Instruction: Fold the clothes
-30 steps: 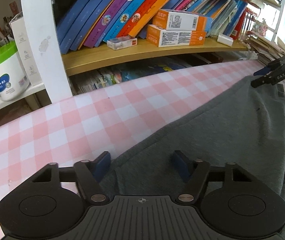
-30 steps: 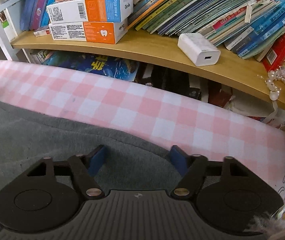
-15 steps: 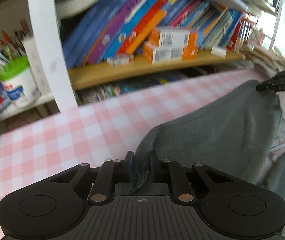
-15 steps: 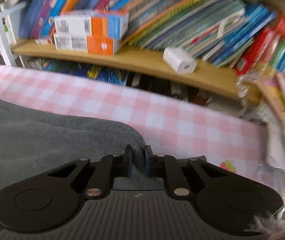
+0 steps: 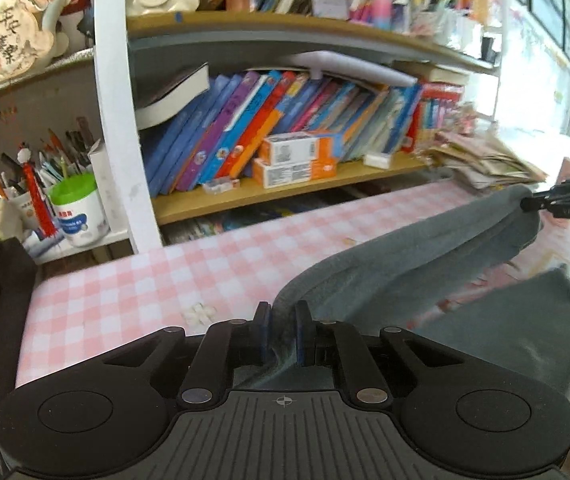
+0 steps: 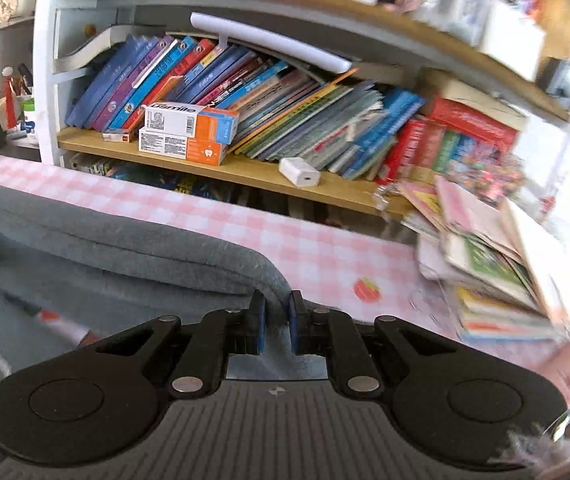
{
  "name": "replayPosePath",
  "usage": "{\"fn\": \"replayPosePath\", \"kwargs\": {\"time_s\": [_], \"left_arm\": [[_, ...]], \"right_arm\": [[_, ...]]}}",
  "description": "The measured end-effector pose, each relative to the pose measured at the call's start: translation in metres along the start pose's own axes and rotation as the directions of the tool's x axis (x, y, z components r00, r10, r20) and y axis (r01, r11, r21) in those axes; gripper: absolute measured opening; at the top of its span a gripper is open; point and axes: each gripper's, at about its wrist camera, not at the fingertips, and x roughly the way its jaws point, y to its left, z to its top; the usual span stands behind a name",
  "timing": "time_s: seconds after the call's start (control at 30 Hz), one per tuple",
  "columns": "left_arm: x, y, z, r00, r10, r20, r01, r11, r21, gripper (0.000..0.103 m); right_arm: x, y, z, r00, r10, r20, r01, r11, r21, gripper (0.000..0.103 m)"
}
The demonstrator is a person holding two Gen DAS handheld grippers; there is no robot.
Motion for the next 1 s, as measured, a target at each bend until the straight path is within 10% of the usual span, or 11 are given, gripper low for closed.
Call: {"fn": "replayPosePath", "kwargs": {"time_s": [0.5,0.7,0.83,1.0], "left_arm": [[-0.029,-0.018,-0.097,0.974,-0.084,-0.209,0.06,0.991,-0.118,0.021],[-0.051,-0.002,-0.112,0.98,-0.033,-0.197,-0.012,0.974,-0.226,0.053],[-0.061,0.014,-0.117,0.984,-0.045,-0.171,-0.024,0.925,-0.378,0.055],[-0.063,0.033,-0.121,0.991,-0.065,-0.117,-0.013,0.825,-0.564,0.055]], "right_arm": [[-0.063,0.033,-0.128,0.97,-0.019,-0.242,0.084,0.961,0.263,0.012],[-0.073,0.023,-0.132,0.957,0.09,-0.275,0.035,0.906,0.421,0.042],[-0.076,0.015,-0.125,0.956,0.181,-0.229,-0.024,0.831,0.556,0.057],[-0.065,-0.008,-0.128,0.96,0.255,-0.12,-0.049,0.571,0.82,0.06]]}}
